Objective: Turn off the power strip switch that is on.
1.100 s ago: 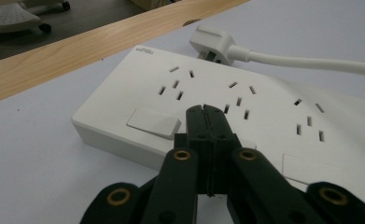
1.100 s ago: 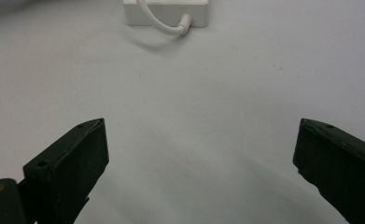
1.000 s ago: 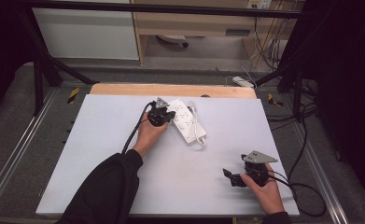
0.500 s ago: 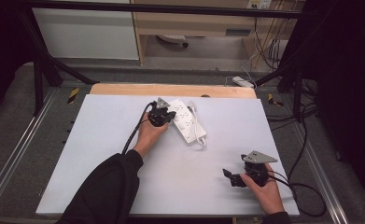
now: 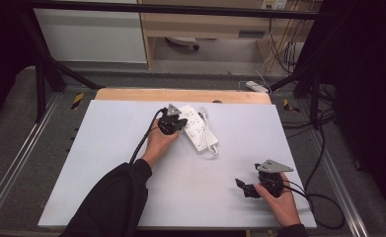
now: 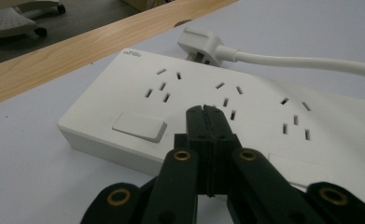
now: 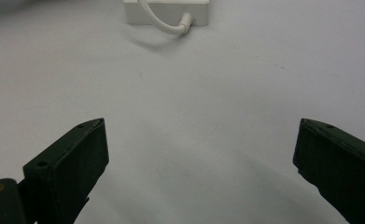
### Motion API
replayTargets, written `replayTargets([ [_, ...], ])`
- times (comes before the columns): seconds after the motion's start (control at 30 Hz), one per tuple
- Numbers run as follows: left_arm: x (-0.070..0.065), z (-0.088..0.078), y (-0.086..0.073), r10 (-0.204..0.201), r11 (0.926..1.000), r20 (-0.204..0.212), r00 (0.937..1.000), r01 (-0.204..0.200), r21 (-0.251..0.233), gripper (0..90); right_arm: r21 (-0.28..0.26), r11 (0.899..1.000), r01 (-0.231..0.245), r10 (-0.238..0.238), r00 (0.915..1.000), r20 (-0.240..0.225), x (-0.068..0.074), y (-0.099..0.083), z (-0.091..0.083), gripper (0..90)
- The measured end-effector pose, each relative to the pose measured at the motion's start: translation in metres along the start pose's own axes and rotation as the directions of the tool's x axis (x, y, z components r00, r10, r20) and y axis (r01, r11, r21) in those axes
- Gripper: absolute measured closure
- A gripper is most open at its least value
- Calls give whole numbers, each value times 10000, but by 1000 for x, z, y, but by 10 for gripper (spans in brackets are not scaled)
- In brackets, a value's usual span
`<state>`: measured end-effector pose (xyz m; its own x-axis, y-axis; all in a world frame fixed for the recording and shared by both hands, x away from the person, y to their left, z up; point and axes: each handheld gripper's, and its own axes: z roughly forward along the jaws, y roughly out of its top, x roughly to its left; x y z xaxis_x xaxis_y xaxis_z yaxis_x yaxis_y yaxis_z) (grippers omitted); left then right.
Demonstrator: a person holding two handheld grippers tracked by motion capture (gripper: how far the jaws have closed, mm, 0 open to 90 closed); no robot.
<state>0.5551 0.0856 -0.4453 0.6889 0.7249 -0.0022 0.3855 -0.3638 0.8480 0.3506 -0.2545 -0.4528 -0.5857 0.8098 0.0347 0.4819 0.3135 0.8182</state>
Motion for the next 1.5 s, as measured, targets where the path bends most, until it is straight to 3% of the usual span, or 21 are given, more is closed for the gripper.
replayTargets([
  [0.57, -1, -4, 3, -188, 9996, 247, 9995, 193, -205, 899, 6, 10000, 14, -14, 10000, 11, 0, 0, 0, 38],
  [0.87, -1, -10, 4, -464, 9978, 290, 9985, 477, -458, 829, 34, 10000, 5, -5, 10000, -39, 1, 0, 1, 38],
  [1.1, 1, -18, 4, -486, 9978, 338, 9982, 501, -444, 795, 38, 10000, 27, -27, 10000, -14, 1, 0, 0, 38],
  [1.5, 4, -30, 10, -531, 9963, 191, 9984, 543, -668, 653, 97, 9999, 42, -42, 10000, 11, 1, 0, 1, 38],
])
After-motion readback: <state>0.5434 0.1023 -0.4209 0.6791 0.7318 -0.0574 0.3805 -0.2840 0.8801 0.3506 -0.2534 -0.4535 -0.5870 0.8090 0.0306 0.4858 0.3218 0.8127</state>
